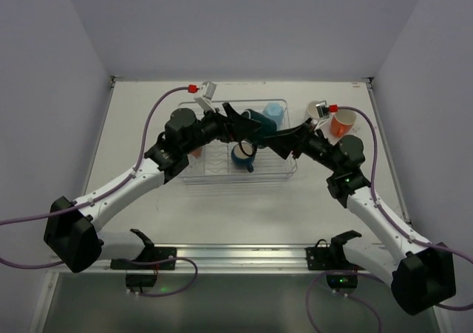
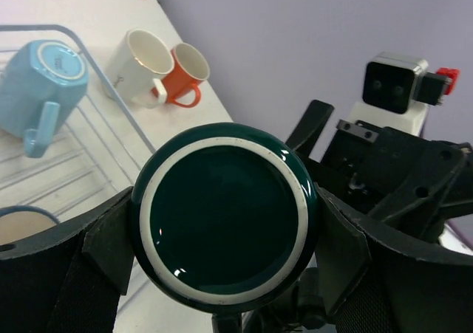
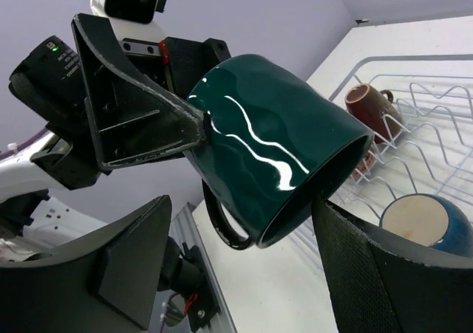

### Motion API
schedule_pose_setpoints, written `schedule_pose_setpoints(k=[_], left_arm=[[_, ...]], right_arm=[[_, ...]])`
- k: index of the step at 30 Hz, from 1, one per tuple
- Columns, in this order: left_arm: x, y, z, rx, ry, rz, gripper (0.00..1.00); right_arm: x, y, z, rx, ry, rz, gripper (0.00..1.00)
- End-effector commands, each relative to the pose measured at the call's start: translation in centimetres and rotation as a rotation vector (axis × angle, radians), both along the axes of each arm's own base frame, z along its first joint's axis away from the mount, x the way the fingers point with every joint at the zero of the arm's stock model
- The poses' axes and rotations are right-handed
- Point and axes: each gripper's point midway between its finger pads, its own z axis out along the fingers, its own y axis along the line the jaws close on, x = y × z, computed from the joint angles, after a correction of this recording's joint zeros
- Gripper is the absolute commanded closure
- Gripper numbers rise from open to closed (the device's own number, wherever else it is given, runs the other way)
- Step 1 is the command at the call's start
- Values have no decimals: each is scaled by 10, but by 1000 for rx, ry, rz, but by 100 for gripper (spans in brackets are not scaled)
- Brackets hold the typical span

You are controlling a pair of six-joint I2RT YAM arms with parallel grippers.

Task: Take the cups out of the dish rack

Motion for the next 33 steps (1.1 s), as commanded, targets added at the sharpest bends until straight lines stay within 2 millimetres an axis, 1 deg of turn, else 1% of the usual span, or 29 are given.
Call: schedule_pose_setpoints(k=[1, 2, 3, 4, 5, 6, 7, 10, 11, 13, 15, 16, 17, 18, 19, 20, 21, 22, 23, 24, 25, 26, 27, 28, 29, 30, 31, 32, 33], left_arm=[[-29, -2, 83, -252, -134, -118, 76], [-30, -2, 84, -262, -137, -121, 76], [-31, -2, 85, -270, -135, -125, 77], [-32, -2, 80, -280, -115, -128, 77], [-35, -1, 85, -305, -133, -135, 77], [-36, 0, 84, -319, -131, -136, 77], [-41, 3, 83, -354, -129, -142, 77], [-44, 7, 81, -400, -123, -128, 76], [-44, 7, 75, -397, -113, -124, 76], [-45, 6, 72, -398, -107, -127, 76], [-47, 3, 69, -400, -100, -135, 73], [-49, 3, 71, -409, -104, -138, 72], [-50, 2, 70, -412, -105, -141, 67], [-51, 3, 69, -416, -107, -143, 63], [-53, 6, 75, -429, -124, -135, 58], [-53, 8, 76, -427, -128, -126, 47], [-53, 10, 78, -426, -137, -115, 41], [-52, 15, 80, -418, -150, -90, 33], [-52, 17, 82, -413, -159, -79, 20], [-53, 18, 83, -407, -167, -71, 15], [-53, 22, 84, -390, -177, -56, 11], [-52, 23, 83, -374, -178, -46, 4], [-52, 24, 83, -355, -185, -36, 2], [-50, 27, 83, -298, -197, -15, 0], [-48, 28, 80, -261, -197, -2, 0], [-46, 31, 78, -222, -200, 14, 0], [-45, 35, 70, -147, -202, 35, 0], [-44, 37, 63, -107, -201, 43, 0], [-44, 40, 56, -68, -202, 51, 0]], right_arm=[[-4, 8, 33, 44, -125, 57, 22], [-4, 11, 32, 51, -121, 70, 23], [-7, 12, 40, 78, -139, 87, 24], [-9, 14, 42, 88, -149, 107, 27], [-8, 16, 43, 98, -145, 119, 29], [-11, 18, 50, 119, -158, 135, 31], [-13, 19, 53, 129, -167, 147, 35], [-18, 23, 65, 164, -193, 173, 42], [-19, 24, 68, 171, -202, 180, 45], [-23, 27, 72, 180, -217, 194, 46], [-26, 31, 76, 197, -223, 207, 47], [-23, 34, 74, 198, -212, 212, 50], [-24, 36, 72, 203, -198, 221, 60], [-26, 37, 72, 212, -202, 229, 64], [-25, 37, 67, 214, -188, 229, 70], [-27, 36, 67, 220, -185, 229, 75], [-27, 35, 66, 224, -184, 223, 85], [-28, 33, 65, 223, -183, 216, 89], [-29, 33, 65, 219, -190, 209, 93], [-27, 31, 63, 214, -180, 194, 99], [-29, 30, 62, 210, -179, 186, 100], [-33, 26, 67, 204, -212, 174, 100], [-33, 25, 63, 186, -196, 160, 100], [-32, 22, 64, 176, -196, 135, 100], [-36, 17, 71, 149, -248, 105, 100], [-29, 16, 52, 79, -166, 77, 100], [-23, 12, 54, 51, -160, 22, 100], [-19, 6, 50, -2, -183, -26, 100], [-19, -1, 37, -58, -127, -62, 100]])
